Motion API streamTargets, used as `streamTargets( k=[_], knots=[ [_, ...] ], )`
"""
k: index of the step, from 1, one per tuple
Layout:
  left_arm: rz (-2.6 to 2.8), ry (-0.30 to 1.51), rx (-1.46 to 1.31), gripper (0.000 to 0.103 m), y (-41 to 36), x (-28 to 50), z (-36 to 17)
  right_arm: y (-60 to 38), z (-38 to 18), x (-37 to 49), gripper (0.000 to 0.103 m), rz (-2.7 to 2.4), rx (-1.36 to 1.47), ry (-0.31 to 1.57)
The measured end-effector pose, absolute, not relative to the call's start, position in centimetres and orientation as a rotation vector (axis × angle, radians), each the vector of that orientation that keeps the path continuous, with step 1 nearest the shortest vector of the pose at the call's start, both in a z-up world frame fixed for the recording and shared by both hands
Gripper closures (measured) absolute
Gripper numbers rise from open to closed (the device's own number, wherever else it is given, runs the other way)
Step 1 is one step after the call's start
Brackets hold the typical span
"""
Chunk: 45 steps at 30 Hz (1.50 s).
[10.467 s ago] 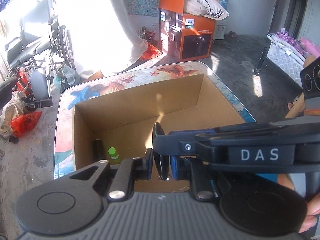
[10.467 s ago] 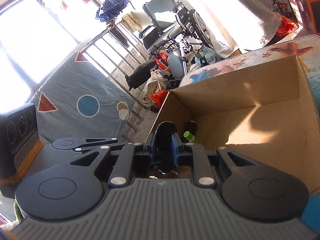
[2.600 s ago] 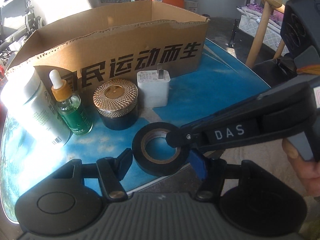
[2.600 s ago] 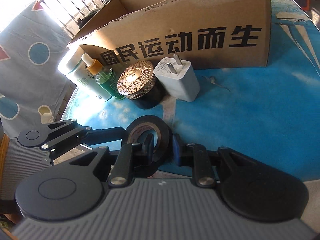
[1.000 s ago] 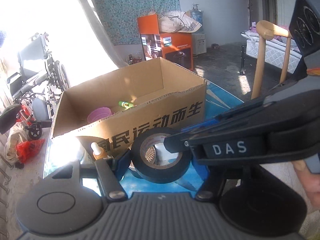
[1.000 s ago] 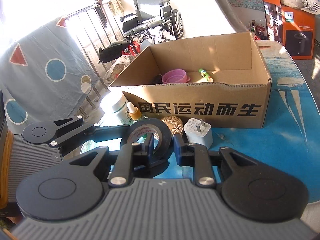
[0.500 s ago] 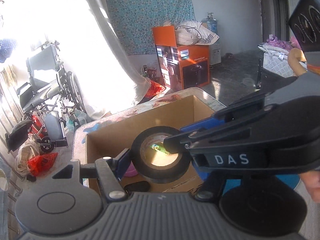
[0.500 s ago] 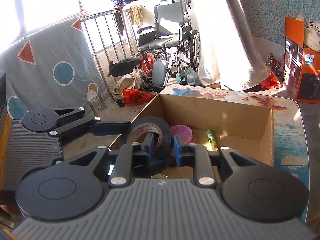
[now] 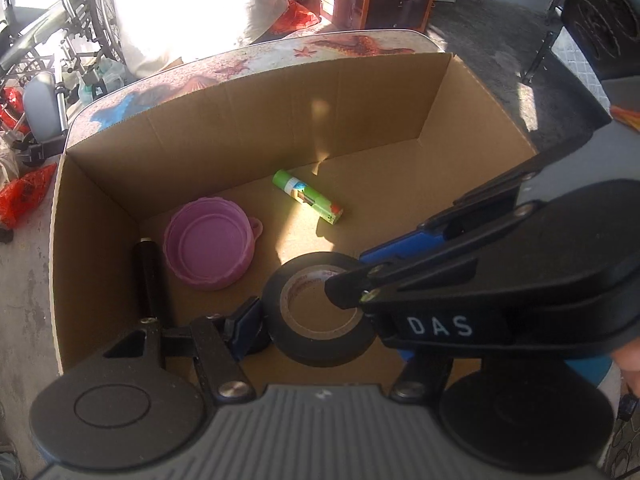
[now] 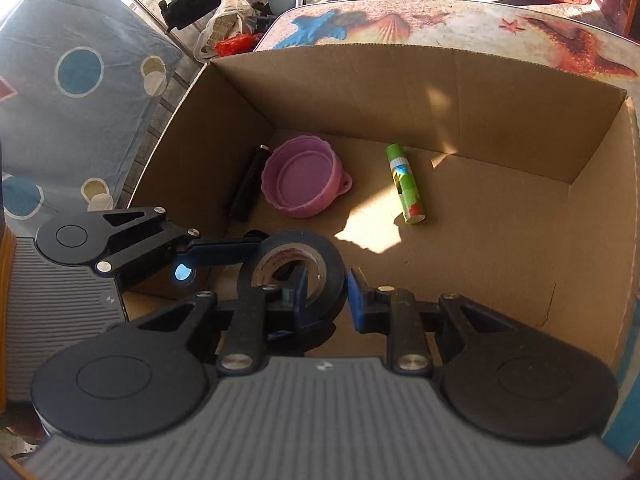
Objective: Organize rigid objects
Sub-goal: 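Carry the tape roll into the box and open the right gripper, then withdraw the right gripper and move it to the white charger plug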
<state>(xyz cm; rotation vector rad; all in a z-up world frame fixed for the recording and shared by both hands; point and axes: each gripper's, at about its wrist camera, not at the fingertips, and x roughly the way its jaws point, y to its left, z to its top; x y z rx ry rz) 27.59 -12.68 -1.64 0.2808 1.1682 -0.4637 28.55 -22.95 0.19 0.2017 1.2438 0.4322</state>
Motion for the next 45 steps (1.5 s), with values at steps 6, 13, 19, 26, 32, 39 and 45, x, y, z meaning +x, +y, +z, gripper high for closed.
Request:
streamTargets(
  k=[6,13,19,26,32,39,45],
  knots=[
    [-0.479,1.249,0.275,0.038,-13.3,28.7,-3.7,-22.4,-2.5,30.1,0.081,0.427,0.147,1.343],
    [-0.478,1.236,0.286,0.038,-13.4,28.1,-3.5,-22.6,-3.3,30.4,0.081,0.456,0.200,1.340],
    [-0.461,1.160,0.278,0.035,-13.1,26.8,-1.0,-23.7,-0.4,28.7,0.079,0.472,0.269,1.225],
    [-0.482,0.996,0.268,0.028,-11.8,22.1,4.0,-26.6,6.9,22.4,0.072,0.478,0.334,0.977],
    [-0.530,0.881,0.200,0.022,-9.8,16.5,6.2,-29.3,10.9,13.2,0.055,0.451,0.383,0.758],
    [-0.573,0.810,0.197,0.020,-9.2,9.8,4.4,-31.0,7.4,4.8,0.053,0.372,0.495,0.693],
    [-0.614,0.824,0.230,0.022,-10.5,7.0,-0.1,-31.3,0.4,2.8,0.053,0.313,0.680,0.760]
  ],
)
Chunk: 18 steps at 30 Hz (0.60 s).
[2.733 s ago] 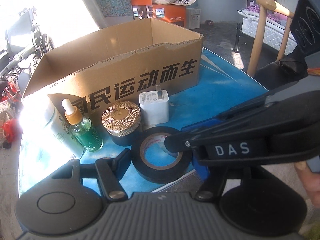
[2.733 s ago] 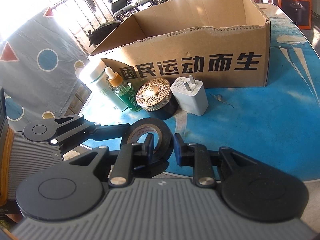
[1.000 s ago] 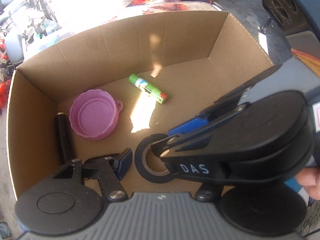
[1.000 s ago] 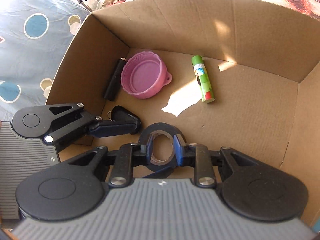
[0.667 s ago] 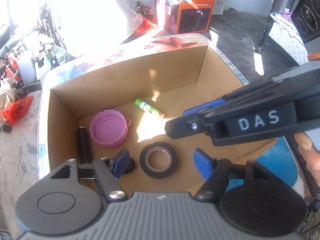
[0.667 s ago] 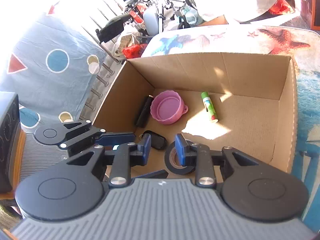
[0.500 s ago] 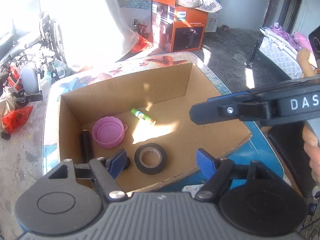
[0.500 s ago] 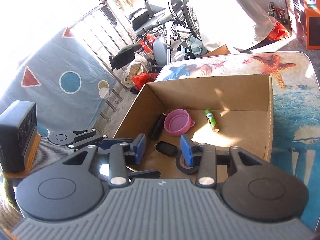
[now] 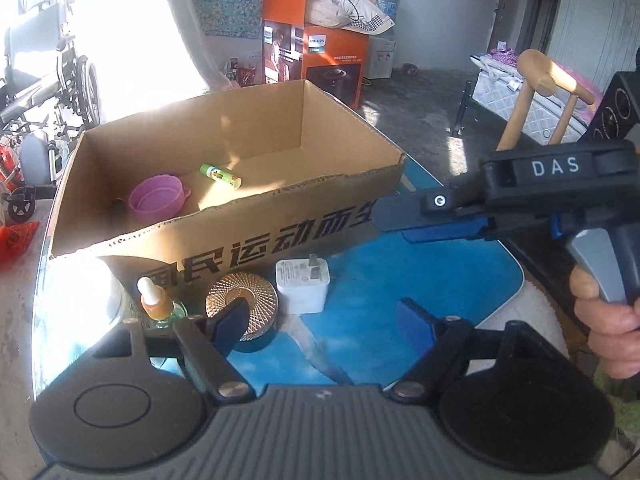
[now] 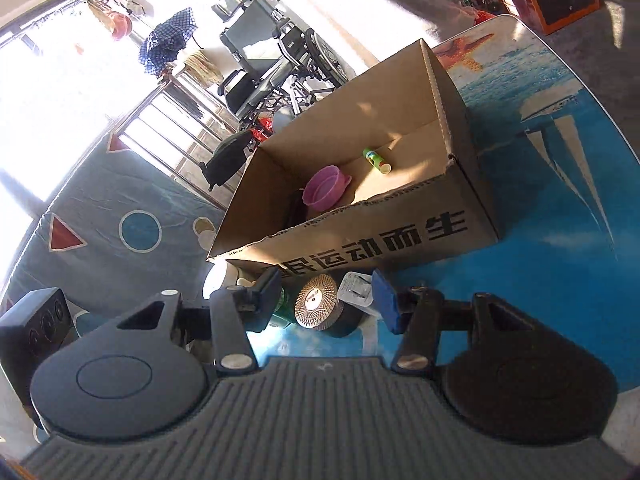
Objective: Organize rigid objects
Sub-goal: 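Withdraw the right gripper and move it to the white charger plug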
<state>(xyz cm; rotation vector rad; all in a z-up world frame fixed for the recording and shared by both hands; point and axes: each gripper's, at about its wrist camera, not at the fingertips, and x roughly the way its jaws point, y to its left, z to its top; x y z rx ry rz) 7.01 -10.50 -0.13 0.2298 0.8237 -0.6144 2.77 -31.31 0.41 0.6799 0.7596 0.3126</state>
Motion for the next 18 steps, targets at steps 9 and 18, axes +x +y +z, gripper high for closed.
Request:
streamTargets(
  k=[9,18],
  knots=[
    [-0.585,0.767,0.338,0.037,-12.5,8.0,-2.4,-30.7,-4.4,5.0,0.065,0.285,0.800,0.826],
    [-0.573,0.816,0.431,0.038,-14.5,10.5,-4.1,-30.8,-6.6,7.9,0.074,0.274,0.821,0.855]
  ],
)
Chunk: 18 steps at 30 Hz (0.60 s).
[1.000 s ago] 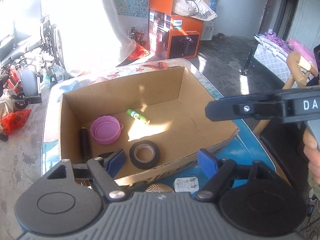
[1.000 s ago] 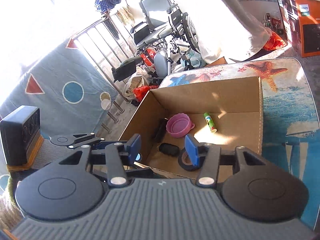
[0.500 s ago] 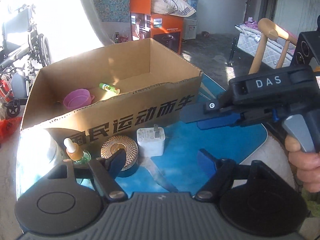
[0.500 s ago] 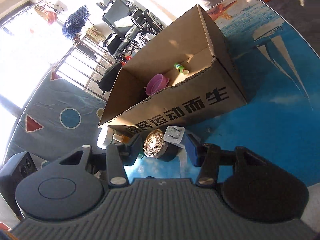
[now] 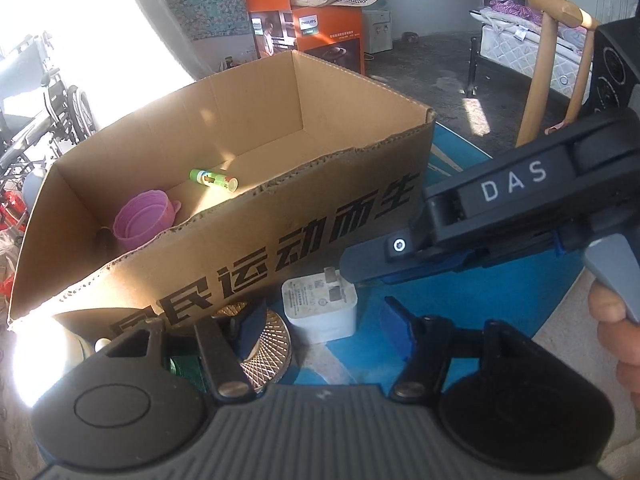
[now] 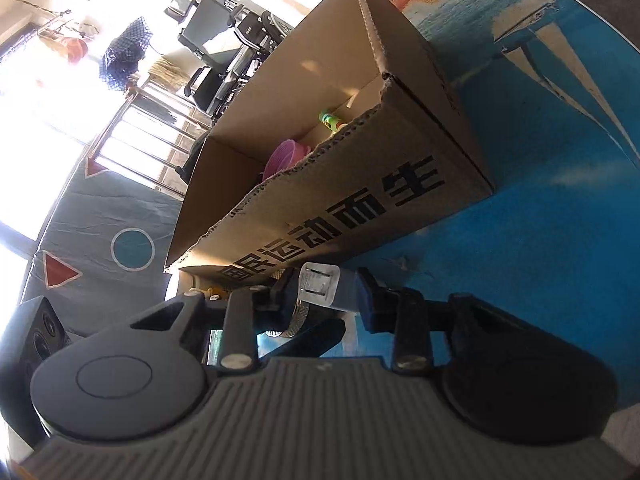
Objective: Organize rigid objects
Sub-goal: 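Withdraw the right gripper and move it to the white charger plug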
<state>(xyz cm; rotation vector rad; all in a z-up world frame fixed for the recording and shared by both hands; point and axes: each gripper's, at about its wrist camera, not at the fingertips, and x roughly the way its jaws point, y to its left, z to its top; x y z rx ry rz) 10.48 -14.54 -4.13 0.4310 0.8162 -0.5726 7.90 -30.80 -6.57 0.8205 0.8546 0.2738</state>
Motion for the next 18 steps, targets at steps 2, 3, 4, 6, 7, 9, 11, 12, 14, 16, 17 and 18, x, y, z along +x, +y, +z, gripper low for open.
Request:
streamTargets(
  k=[2,3,4,6,7,9,11,12,14,16,17,18],
  knots=[
    [-0.565,0.825,0.447,0.038,-14.8,10.9,-4.5,-30.7,-7.0,8.2,0.075,0.271,0.815,0.867],
    [-0.565,0.821,0.453,0.038,-14.8,11.0,-4.6,-30.8,-7.1,8.2,0.075,0.272,0.811,0.873],
    [-0.567,0.821,0.461,0.038,-14.9,11.0,-4.6,-30.7,-7.2,8.3,0.075,0.271,0.808,0.873],
    [-0.571,0.817,0.481,0.038,-15.1,11.0,-4.7,-30.4,-7.5,8.5,0.076,0.266,0.793,0.879],
    [-0.572,0.816,0.490,0.038,-15.2,10.9,-4.7,-30.4,-7.6,8.6,0.076,0.264,0.786,0.882],
    [-0.575,0.813,0.508,0.038,-15.4,10.8,-4.7,-30.2,-7.9,8.7,0.077,0.260,0.777,0.888],
    [-0.580,0.816,0.513,0.038,-15.6,10.7,-4.6,-30.1,-8.1,8.8,0.077,0.263,0.785,0.890],
    [-0.579,0.818,0.514,0.038,-15.7,10.6,-4.6,-30.1,-8.1,8.8,0.077,0.265,0.785,0.890],
    [-0.583,0.825,0.518,0.038,-15.9,10.6,-4.5,-30.0,-8.2,8.9,0.077,0.268,0.779,0.888],
    [-0.591,0.835,0.524,0.037,-16.3,10.5,-4.4,-30.0,-8.1,8.8,0.077,0.272,0.773,0.885],
    [-0.594,0.839,0.528,0.037,-16.4,10.4,-4.4,-29.9,-8.2,8.8,0.077,0.273,0.772,0.884],
    [-0.590,0.842,0.535,0.037,-16.6,10.4,-4.5,-30.0,-8.1,8.9,0.077,0.276,0.769,0.884]
  ],
)
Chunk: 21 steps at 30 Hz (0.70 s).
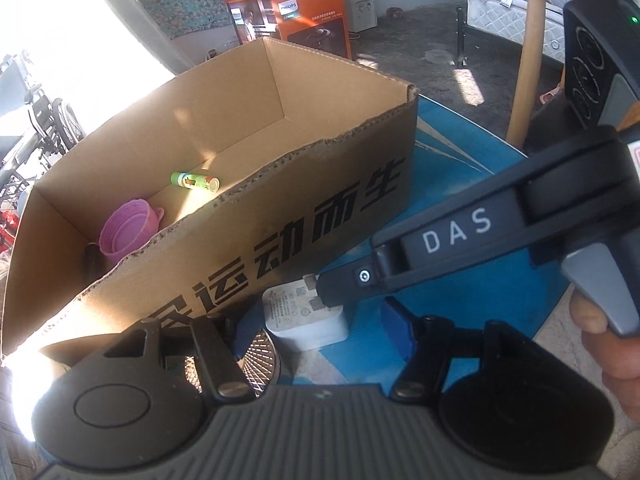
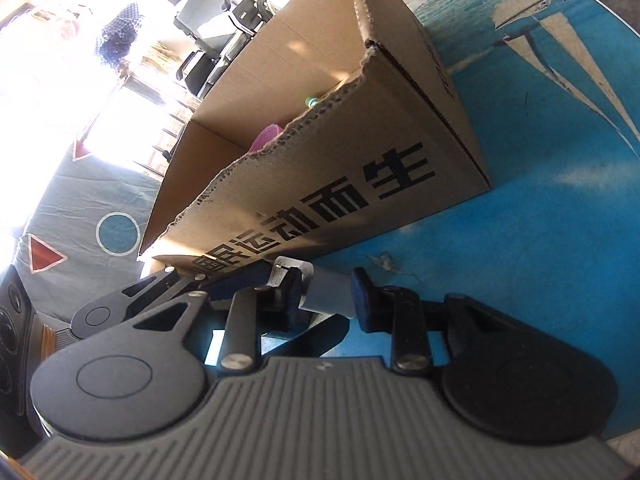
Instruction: Organize rigid objects
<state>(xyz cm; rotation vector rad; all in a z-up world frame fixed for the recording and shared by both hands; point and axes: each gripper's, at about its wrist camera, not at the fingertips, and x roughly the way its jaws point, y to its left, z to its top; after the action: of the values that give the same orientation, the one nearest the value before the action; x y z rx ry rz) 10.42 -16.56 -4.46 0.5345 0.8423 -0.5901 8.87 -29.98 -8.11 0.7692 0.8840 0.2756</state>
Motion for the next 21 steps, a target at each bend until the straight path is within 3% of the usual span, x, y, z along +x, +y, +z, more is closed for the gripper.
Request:
streamTargets(
  k=[21],
  knots=[
    [-0.737,0.820,0.398,0.034,-17.5,7.6,-4.1,-34.2,-7.2,6.1,0.074,0.265,0.687,0.882]
  ],
)
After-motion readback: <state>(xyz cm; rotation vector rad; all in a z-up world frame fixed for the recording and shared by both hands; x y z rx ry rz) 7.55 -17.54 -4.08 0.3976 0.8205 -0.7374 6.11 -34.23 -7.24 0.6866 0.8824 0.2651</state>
